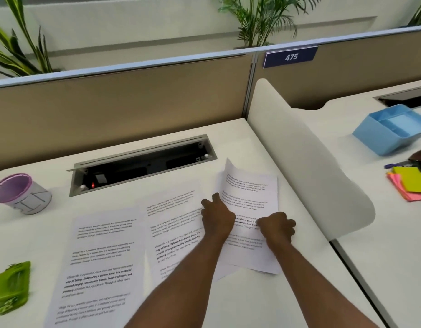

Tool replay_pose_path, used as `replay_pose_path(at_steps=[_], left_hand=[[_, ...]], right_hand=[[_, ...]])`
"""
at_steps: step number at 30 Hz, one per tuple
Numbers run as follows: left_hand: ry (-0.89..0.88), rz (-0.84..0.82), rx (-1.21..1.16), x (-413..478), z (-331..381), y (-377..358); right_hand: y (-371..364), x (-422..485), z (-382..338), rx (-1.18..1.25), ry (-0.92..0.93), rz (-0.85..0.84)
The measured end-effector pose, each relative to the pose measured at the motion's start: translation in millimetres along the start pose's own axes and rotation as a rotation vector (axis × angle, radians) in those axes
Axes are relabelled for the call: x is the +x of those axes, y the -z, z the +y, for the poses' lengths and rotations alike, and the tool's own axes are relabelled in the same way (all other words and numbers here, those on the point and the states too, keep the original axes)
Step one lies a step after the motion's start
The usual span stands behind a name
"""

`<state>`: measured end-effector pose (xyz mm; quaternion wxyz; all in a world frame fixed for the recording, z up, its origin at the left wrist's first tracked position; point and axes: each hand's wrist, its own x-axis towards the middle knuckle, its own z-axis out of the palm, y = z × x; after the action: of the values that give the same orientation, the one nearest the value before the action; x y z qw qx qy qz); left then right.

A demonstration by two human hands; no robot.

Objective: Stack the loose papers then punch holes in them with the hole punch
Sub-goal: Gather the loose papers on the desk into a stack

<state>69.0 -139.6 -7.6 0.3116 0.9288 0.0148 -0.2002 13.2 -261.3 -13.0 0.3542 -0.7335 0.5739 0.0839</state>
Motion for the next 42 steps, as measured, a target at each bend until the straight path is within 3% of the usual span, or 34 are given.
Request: replay_pose_path(at_steps=[5, 11, 16, 21, 24, 28, 36, 42], left_hand=[[0.09, 0.015, -0.021, 5.8, 1.4, 10.0], [0.217, -0.025, -0.374, 4.1, -0.2, 31.8], [0.249, 0.015, -0.638, -1.2, -9.2, 65.0], [0.276, 0.116, -0.695, -14.4, -52.0, 99.6], [0.388, 0.137, -0.55, -31.5, -85.2, 98.2], [0.405, 0.183, -0.244, -46.4, -108.8, 84.8], [0.312, 0.23, -0.222, -49.8, -96.7, 69.2], [0.288, 0.228, -0.239, -47.8, -94.4, 62.0]], right_hand=[[-1.6, 4.8, -2.4, 0.037, 0.017, -0.023], [19.4, -7.3, -20.2, 0.48, 0.214, -0.26], [39.0, -28.0, -46.7, 0.533, 0.381, -0.501], [24.4, -43.3, -56.7, 0.487, 0.396, -0.674], [-8.8, -55.6, -51.9, 0.315, 0.394, -0.639], [-54.5, -70.6, -41.2, 0.021, 0.416, -0.425], [-79.0, -84.1, -46.1, -0.351, 0.49, -0.168], [-75.7, -84.2, -49.5, -0.16, 0.399, -0.296]])
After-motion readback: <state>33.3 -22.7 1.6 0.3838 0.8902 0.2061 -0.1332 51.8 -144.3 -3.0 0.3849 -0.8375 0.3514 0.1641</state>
